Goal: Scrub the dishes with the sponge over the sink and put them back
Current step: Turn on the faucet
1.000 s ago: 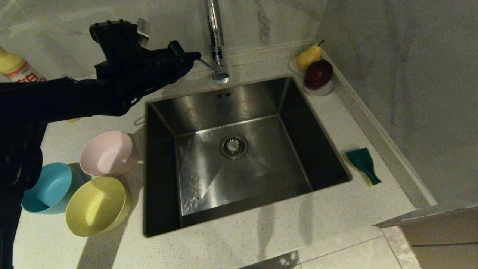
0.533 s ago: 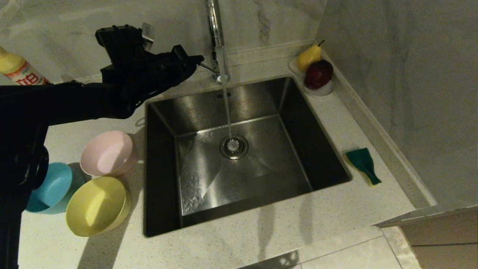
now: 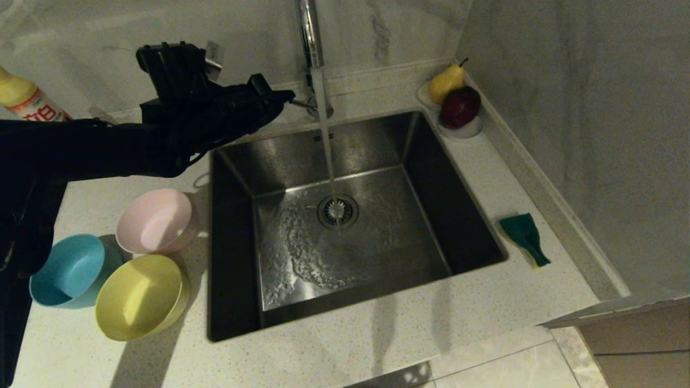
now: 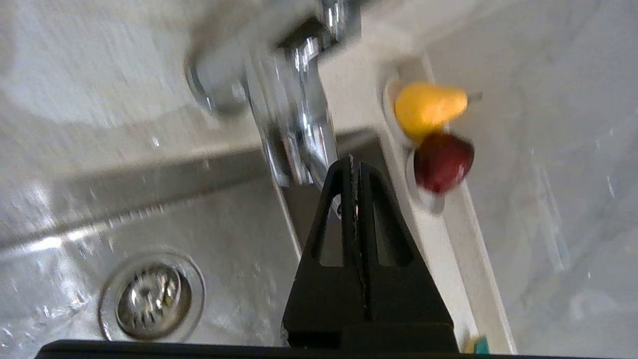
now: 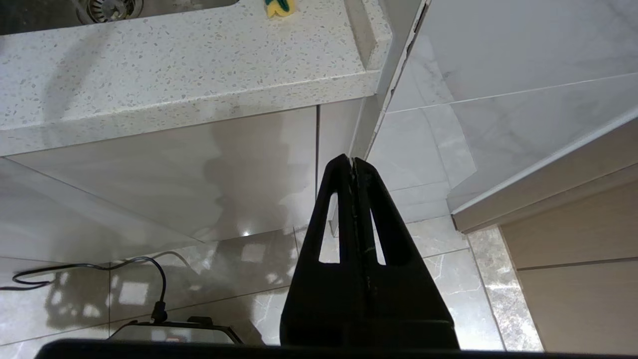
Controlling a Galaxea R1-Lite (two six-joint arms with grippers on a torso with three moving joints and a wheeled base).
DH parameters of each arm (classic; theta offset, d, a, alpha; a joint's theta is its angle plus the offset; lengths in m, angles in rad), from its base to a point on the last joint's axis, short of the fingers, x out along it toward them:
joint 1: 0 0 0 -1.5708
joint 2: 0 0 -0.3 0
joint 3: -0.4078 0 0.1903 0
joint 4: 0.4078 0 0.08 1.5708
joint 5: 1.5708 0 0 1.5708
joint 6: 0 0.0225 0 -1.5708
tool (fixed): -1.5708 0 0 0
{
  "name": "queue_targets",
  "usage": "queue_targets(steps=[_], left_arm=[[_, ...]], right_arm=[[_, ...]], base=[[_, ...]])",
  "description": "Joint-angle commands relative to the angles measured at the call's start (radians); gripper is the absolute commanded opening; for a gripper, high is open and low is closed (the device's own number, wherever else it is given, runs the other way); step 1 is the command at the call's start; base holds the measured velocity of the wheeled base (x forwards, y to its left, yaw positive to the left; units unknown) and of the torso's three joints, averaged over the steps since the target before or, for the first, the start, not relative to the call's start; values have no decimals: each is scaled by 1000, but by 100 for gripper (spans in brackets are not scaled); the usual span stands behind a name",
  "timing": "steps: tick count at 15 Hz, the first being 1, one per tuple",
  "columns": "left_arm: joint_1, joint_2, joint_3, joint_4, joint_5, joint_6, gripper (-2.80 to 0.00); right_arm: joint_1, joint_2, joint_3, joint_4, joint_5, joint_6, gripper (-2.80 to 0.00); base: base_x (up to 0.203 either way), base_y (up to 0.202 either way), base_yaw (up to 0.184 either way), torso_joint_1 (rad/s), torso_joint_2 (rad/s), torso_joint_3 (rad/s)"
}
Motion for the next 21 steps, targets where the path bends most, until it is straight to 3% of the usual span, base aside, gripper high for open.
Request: queue_targets(steps=[1, 5, 8, 11, 13, 15, 17, 21], left_arm=[[-7, -17, 69, -28, -1, 0, -280], [6, -29, 8, -17, 37, -2, -280], [84, -52, -110, 82, 50, -5, -280], [113, -158, -108, 180, 69, 2, -280], [116, -244, -105, 380, 185, 83, -280], [114, -317, -105, 598, 400, 201, -280], [113, -408, -98, 760, 562, 244, -280], [113, -659, 81, 914, 695, 348, -280]], right_arm=[[0, 1, 0, 0, 0, 0, -280], [0, 1, 0, 0, 0, 0, -280], [0, 1, 0, 0, 0, 0, -280], [0, 1, 0, 0, 0, 0, -280], [0, 0, 0, 0, 0, 0, -280], [0, 0, 0, 0, 0, 0, -280], [0, 1, 0, 0, 0, 0, -280], [0, 1, 0, 0, 0, 0, -280]], base=[[0, 0, 0, 0, 0, 0], [0, 0, 0, 0, 0, 0], [0, 0, 0, 0, 0, 0], [0, 0, 0, 0, 0, 0], [0, 0, 0, 0, 0, 0], [0, 0, 0, 0, 0, 0], [0, 0, 0, 0, 0, 0], [0, 0, 0, 0, 0, 0]])
